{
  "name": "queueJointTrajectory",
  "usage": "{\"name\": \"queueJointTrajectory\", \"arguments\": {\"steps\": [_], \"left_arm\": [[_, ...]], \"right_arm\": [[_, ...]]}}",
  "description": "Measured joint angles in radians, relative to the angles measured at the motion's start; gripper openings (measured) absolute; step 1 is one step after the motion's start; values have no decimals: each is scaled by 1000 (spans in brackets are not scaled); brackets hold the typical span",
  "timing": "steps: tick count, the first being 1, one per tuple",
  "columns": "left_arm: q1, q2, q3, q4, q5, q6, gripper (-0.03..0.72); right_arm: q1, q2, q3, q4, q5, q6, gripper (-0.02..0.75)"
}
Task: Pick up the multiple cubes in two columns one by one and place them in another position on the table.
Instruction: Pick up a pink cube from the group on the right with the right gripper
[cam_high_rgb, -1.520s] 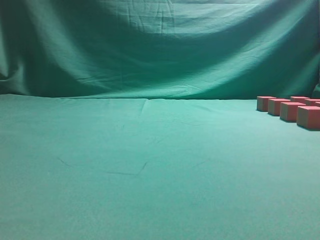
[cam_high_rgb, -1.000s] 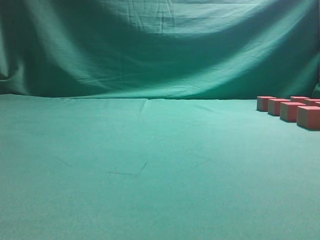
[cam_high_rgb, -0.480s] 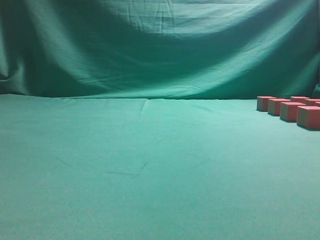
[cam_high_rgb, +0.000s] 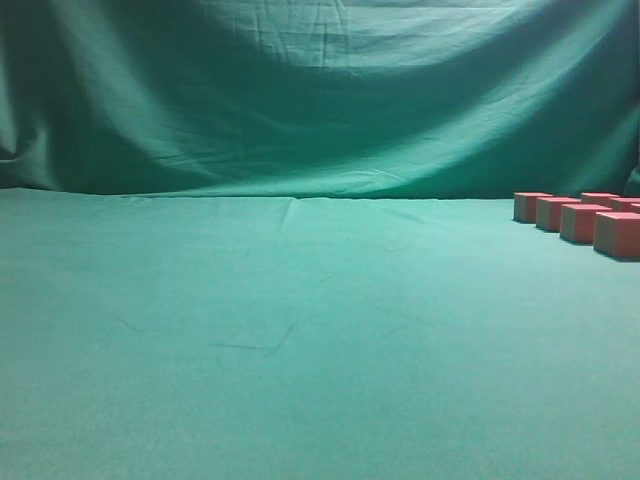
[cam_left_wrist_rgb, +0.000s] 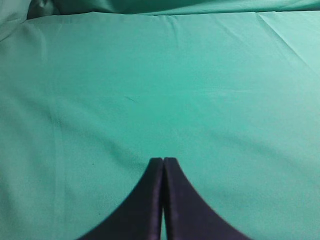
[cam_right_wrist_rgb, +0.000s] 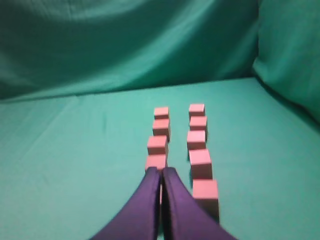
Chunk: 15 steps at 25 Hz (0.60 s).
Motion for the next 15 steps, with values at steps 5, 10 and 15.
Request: {"name": "queueJointTrajectory", "arguments": {"steps": [5,10,15], "left_arm": [[0,0,0,0,0,0,0],[0,0,0,0,0,0,0],[0,0,0,0,0,0,0]], "right_arm": [[0,0,0,23,-103,12,0],[0,0,0,103,-258,53,0],[0,14,-94,112,-130,59,0]]}}
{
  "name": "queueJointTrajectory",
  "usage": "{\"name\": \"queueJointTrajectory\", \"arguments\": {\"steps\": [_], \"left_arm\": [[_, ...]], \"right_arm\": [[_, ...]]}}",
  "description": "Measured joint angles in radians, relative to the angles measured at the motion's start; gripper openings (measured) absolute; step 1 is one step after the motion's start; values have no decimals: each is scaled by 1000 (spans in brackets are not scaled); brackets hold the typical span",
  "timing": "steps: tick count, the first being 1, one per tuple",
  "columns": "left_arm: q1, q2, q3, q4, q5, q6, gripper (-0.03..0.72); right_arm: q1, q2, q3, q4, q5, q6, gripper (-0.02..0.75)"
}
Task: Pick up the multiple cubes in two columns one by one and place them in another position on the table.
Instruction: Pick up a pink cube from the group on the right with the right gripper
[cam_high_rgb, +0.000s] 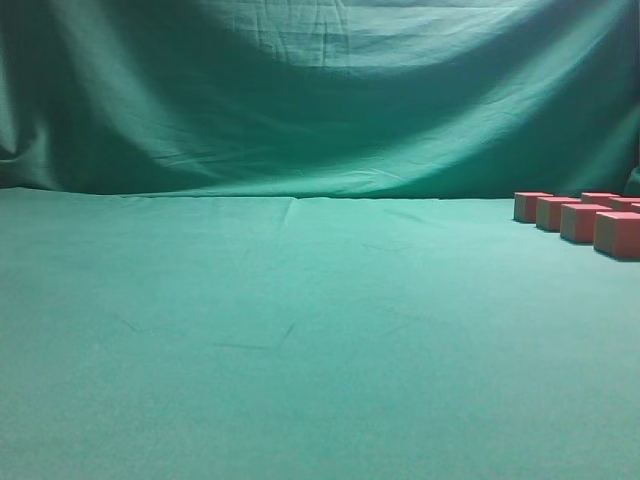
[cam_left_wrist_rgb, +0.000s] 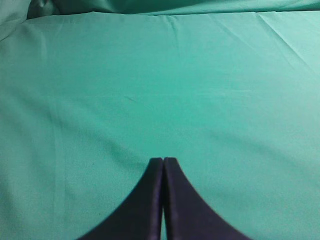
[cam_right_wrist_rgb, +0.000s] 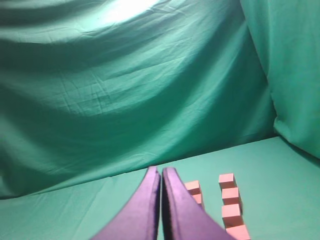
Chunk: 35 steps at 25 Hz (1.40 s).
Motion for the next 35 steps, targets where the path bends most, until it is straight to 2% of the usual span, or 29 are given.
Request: {"name": "queueJointTrajectory", "arguments": {"steps": [6,15,19,24,27,31,35], "left_arm": [[0,0,0,0,0,0,0],[0,0,0,0,0,0,0],[0,0,0,0,0,0,0],[0,0,0,0,0,0,0],[0,0,0,0,0,0,0],[0,0,0,0,0,0,0],[0,0,0,0,0,0,0]], "right_arm": [[0,229,-155,2,142,-3,0],[0,517,-334,29,158,-25,0],[6,685,-490,24,419,-160,0],[11,966,-700,-2,796,-208,0],[11,1116,-772,-2,911,-234,0],[34,1229,-792,-13,910,-240,0],[137,1317,-798,-57,846,-225,0]]}}
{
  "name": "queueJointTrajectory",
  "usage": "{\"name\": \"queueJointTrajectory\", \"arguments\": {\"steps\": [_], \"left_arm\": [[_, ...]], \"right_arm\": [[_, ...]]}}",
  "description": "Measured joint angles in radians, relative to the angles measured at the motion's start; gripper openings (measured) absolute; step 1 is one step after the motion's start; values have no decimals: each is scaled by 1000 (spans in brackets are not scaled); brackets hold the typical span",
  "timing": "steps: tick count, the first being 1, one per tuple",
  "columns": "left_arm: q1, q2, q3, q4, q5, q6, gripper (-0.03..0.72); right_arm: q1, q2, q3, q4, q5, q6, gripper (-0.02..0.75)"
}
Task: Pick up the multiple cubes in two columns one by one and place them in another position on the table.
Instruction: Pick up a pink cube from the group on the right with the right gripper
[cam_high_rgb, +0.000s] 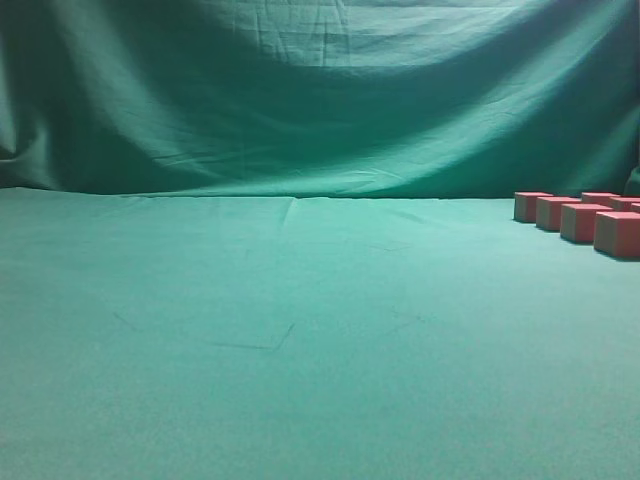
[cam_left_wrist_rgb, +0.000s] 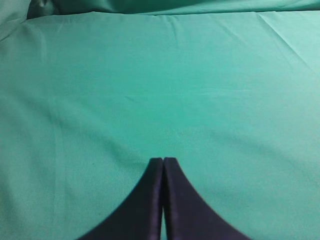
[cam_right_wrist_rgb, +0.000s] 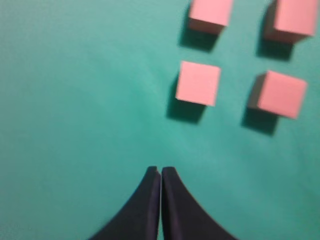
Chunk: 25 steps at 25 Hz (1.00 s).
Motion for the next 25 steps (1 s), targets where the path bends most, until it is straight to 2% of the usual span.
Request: {"name": "queueJointTrajectory", "arguments": {"steps": [3,8,10,12,16,25], "left_arm": [[0,0,0,0,0,0,0],[0,0,0,0,0,0,0],[0,0,0,0,0,0,0],[0,0,0,0,0,0,0],[0,0,0,0,0,0,0],[0,0,0,0,0,0,0]], "right_arm": [[47,65,-10,-84,-25,89,0],[53,157,-52,-168,-60,132,0],[53,180,-66,-172,-95,132,46],[53,198,-71,-174,-137,134,162],[53,234,-73,-197,-190,155,337],[53,325,-79,-259,-221,255,362]]}}
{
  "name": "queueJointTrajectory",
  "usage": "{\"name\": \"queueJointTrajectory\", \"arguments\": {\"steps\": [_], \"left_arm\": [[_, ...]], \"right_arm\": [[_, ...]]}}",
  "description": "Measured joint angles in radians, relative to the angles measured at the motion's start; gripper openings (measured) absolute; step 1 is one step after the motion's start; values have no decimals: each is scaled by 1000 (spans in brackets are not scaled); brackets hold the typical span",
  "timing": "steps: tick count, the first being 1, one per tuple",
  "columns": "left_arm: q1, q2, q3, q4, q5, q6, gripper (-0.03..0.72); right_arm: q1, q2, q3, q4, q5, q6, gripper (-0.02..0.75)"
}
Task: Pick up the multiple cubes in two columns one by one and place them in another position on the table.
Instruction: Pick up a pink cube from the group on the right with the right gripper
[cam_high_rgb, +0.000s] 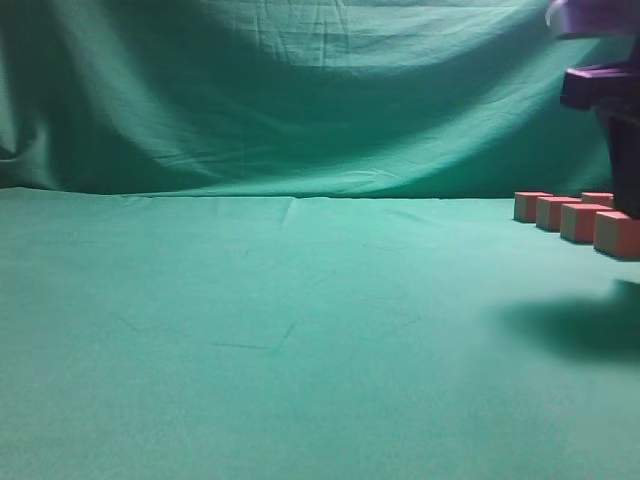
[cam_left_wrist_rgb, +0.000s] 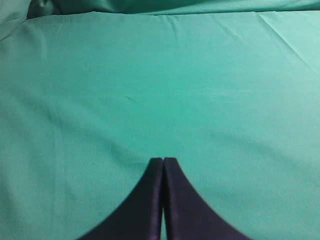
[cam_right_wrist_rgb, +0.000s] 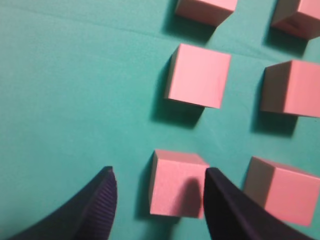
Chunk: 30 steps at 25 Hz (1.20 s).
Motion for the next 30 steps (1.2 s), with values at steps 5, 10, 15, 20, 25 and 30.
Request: {"name": "queueJointTrajectory", "arguments": {"steps": [5,10,15,20,25,30], "left_arm": [[0,0,0,0,0,0,0],[0,0,0,0,0,0,0],[0,0,0,0,0,0,0],[0,0,0,0,0,0,0],[0,0,0,0,0,0,0],[0,0,0,0,0,0,0]], "right_arm": [[0,47,-2,-47,-6,35,362],[0,51,-4,-73,-6,47,362],[0,53,-4,-78,-6,48,362],[0,53,-4,-82,-6,50,362],[0,53,-4,-88,-6,50,362],[0,57,-10,-88,-7,50,448]]}}
